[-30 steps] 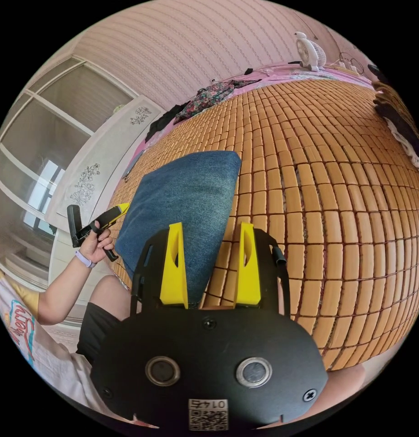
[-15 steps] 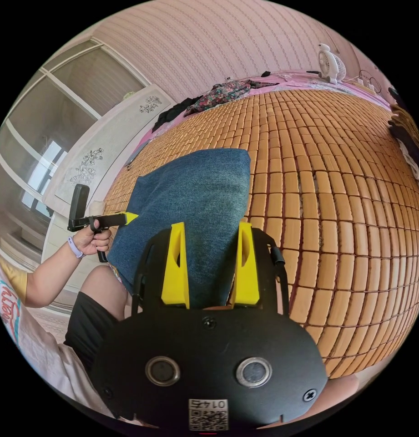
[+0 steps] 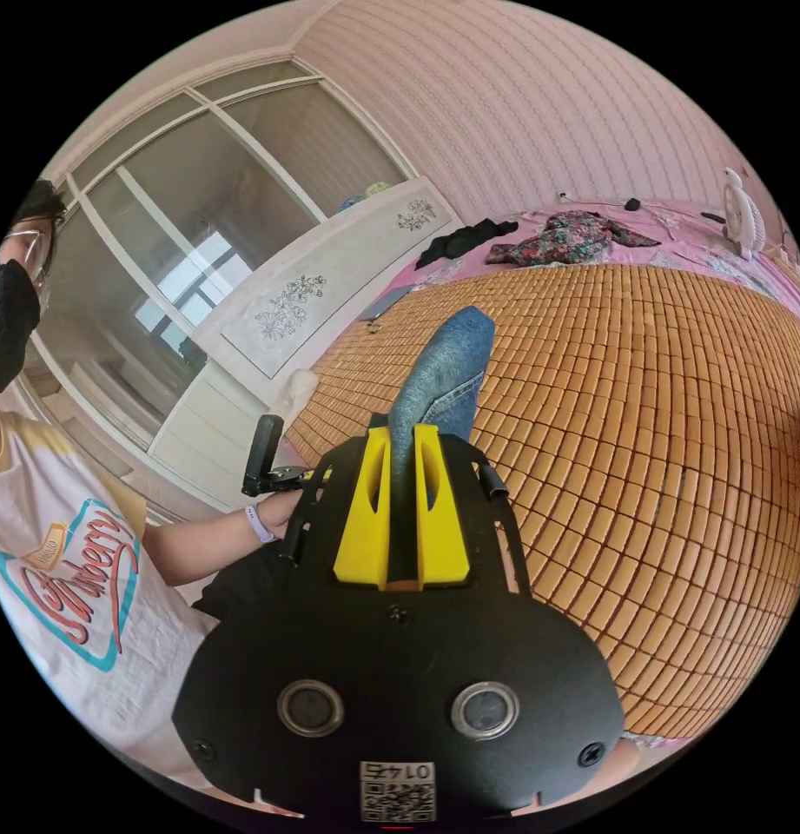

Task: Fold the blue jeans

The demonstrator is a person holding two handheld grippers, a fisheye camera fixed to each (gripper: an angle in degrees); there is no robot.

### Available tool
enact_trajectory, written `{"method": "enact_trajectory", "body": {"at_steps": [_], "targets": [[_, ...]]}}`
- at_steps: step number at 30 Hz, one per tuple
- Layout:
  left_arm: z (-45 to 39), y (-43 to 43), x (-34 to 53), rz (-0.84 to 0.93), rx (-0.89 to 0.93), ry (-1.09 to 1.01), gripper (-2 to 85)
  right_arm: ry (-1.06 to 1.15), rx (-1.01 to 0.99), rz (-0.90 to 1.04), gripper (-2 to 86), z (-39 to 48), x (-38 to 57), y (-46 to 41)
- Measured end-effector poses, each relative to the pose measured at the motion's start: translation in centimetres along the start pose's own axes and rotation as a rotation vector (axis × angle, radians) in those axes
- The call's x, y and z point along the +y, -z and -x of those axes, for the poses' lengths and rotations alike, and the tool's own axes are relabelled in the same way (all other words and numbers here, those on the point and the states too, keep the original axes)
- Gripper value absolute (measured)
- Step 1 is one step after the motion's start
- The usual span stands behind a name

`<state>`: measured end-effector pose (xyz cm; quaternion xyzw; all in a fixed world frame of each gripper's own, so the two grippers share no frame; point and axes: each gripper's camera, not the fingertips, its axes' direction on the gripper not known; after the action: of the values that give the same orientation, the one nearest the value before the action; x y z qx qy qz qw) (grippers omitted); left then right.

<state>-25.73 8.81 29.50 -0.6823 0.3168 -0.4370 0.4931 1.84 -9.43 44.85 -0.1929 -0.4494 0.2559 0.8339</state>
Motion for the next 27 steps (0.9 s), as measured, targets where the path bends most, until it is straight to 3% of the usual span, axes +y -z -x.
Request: {"method": "enact_trajectory", "body": {"at_steps": [7,10,14,18,21,24,27], "targets": [[5.2,12.6,5.6,-0.374,0.034,0.156,3.8,0.641,-0.080,0.145,2.9,18.6,-5.6,-9.5],[9.0,20.6,9.6,-0.595,-0.013,0.263,3.8,0.807,-0.189,0.152,2.9,24.5,-8.0,-14.1],[13.6,32.2,15.6,-0.844,-0.194,0.379,3.9,0.870,-0.398,0.165,3.2,30.0,-12.1,-20.9],[18.3,42.7,19.4,-1.001,-0.392,0.451,4.1,0.731,-0.581,0.208,3.8,33.2,-19.5,-31.9],[24.5,47.9,18.2,-0.953,-0.450,0.489,4.6,0.542,-0.470,0.288,4.3,33.5,-25.1,-43.0],[33.9,49.1,16.3,-0.867,-0.567,0.613,5.2,0.536,-0.096,0.285,3.7,33.2,-26.8,-53.6],[43.5,46.7,16.4,-0.637,-0.519,0.859,5.7,0.565,-0.045,0.530,3.0,32.6,-23.3,-62.9]]}}
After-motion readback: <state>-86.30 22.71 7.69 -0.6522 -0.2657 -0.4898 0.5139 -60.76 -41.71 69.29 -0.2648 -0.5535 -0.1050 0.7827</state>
